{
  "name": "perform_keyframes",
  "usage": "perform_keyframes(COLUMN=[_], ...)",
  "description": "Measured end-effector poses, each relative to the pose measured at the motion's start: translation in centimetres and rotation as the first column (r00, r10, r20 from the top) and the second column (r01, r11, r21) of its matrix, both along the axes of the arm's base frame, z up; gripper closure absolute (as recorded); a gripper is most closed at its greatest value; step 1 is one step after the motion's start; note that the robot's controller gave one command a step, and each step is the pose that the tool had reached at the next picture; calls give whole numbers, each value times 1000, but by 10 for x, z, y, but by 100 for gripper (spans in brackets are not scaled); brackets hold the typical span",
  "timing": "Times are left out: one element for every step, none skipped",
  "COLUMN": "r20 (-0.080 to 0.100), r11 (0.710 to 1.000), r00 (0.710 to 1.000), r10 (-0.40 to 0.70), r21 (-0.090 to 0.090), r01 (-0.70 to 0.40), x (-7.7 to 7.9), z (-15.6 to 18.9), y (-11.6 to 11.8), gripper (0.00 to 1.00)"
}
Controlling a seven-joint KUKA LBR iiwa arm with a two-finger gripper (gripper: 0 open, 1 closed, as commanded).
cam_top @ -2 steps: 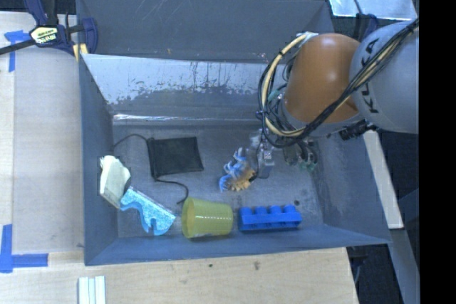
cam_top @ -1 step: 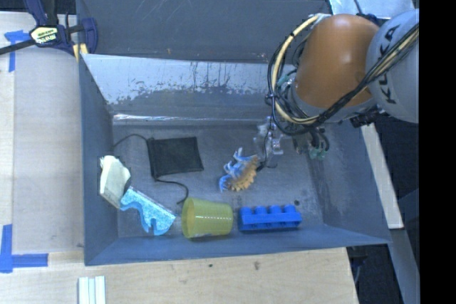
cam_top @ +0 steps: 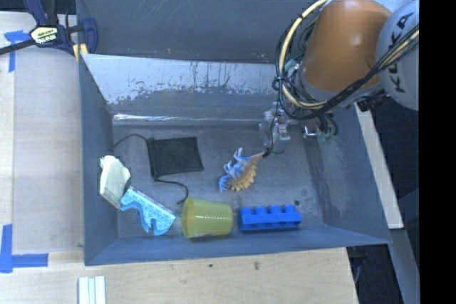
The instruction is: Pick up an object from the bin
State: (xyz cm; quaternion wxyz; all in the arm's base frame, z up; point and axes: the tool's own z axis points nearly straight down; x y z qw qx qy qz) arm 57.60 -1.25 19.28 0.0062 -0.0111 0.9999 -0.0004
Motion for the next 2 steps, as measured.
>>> perform_keyframes(r20=[-9, -9], r11=[999, 999], r00=[999, 999], r10=[39, 39], r21=[0, 0], r01=[-39, -39], x=[-19, -19], z=[-31, -31], y=[1, 1], gripper=[0, 0])
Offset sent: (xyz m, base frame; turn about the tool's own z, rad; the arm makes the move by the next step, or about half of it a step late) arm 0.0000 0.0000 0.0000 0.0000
